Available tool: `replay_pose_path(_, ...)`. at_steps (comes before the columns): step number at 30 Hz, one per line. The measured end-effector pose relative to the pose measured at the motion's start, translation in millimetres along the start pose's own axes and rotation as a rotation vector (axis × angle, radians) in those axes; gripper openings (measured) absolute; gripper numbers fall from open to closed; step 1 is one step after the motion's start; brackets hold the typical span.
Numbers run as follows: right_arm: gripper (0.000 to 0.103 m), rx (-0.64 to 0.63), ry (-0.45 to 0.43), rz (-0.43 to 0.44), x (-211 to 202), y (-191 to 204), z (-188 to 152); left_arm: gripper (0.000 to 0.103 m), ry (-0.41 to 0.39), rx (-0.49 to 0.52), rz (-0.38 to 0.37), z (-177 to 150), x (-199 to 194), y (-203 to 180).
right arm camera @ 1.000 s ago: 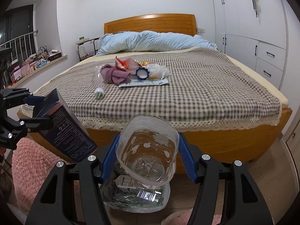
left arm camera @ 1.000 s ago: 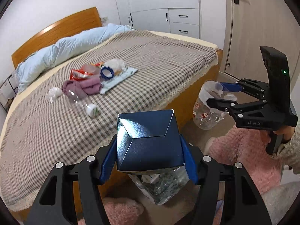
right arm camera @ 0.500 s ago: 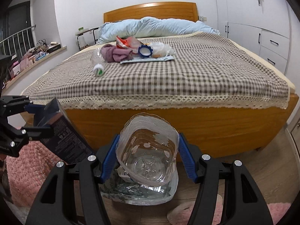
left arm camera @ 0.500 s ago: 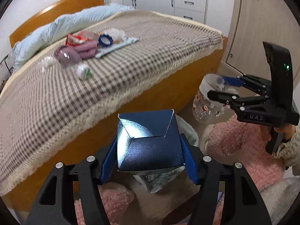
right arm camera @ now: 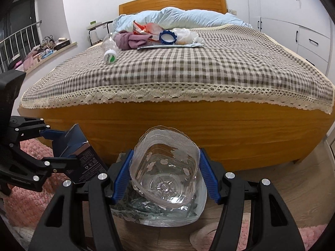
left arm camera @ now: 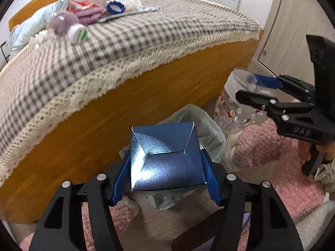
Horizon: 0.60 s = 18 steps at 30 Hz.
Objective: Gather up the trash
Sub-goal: 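Carry the blue carton in the left tool and the cup in the right tool toward the bin, then lower the blue carton and clear cup into the bin with both tools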
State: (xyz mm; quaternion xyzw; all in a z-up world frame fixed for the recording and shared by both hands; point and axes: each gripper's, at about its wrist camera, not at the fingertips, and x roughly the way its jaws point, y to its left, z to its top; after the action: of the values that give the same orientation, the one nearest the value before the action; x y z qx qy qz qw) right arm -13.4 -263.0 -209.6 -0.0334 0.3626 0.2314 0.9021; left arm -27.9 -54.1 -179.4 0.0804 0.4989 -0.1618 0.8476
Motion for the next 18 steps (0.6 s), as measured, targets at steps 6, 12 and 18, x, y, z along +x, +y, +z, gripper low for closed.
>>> replay_pose_path(6, 0.060, 0.016, 0.024, -0.022, 9.0, -5.0, -7.1, 0.060, 0.024, 0.040, -0.027, -7.1, 22.9, -0.1)
replay_pose_path(12, 0.060, 0.024, 0.050, -0.043, 18.2, -9.6, -11.7, 0.060, 0.061, 0.132, -0.055, -14.0, 45.5, 0.2)
replay_pose_path(18, 0.060, 0.028, 0.077, -0.057, 30.4, -12.1, -16.2, 0.060, 0.069, 0.200, -0.107, -20.8, 65.3, 5.3)
